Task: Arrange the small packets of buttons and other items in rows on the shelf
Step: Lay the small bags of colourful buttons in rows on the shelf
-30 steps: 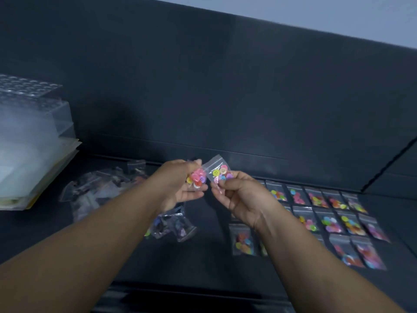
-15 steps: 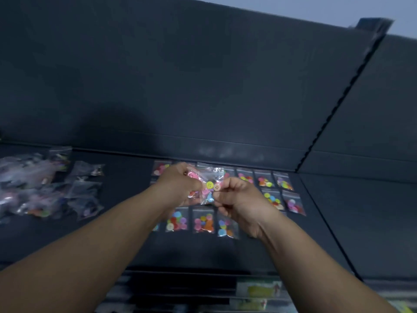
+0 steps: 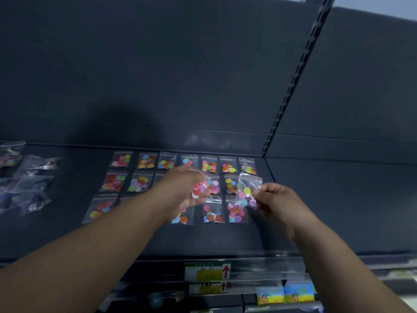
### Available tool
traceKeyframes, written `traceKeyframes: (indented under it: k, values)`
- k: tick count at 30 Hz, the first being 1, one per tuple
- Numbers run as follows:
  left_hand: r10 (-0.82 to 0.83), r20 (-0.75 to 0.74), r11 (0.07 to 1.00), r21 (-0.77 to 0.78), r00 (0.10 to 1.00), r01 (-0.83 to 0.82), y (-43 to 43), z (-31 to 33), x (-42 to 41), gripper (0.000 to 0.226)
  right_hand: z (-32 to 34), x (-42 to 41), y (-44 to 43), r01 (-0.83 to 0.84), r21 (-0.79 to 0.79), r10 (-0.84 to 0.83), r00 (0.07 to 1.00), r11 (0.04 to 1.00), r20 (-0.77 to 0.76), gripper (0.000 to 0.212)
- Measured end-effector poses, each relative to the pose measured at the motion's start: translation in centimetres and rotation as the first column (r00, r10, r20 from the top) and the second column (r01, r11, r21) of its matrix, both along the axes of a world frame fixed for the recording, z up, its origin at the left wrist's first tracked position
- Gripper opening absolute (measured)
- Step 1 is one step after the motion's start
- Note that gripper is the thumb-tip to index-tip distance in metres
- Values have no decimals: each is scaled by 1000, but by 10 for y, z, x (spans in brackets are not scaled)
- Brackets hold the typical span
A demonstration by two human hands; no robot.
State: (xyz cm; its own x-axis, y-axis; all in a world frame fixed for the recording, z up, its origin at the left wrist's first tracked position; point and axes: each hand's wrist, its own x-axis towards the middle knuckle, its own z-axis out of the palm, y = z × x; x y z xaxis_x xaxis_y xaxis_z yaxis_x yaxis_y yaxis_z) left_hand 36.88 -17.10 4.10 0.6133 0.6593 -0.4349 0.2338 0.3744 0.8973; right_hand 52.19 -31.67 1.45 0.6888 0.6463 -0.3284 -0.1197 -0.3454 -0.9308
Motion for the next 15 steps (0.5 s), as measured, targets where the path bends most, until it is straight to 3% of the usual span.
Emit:
traceKeyframes:
  k: [4,8,12,15]
  values:
    - [36,-10,999,-30,999,-36,-4,-3,7,18,-13,19,-16,3,-184,23,990,983,137,15]
    - [32,-36,999,1,999,-32,-8,-8,9,13,-26,28,-19,52,-269,1,981,962,194,13]
    - [-5,-83,993,114,997,15,-9,-13,11,8,-31,34,-17,66,-371,57,949,926,311,9]
    - [-2,-84,984,178,996,17,-11,-14,11,19,-31,36,-18,75,-439,120,908,895,400,6]
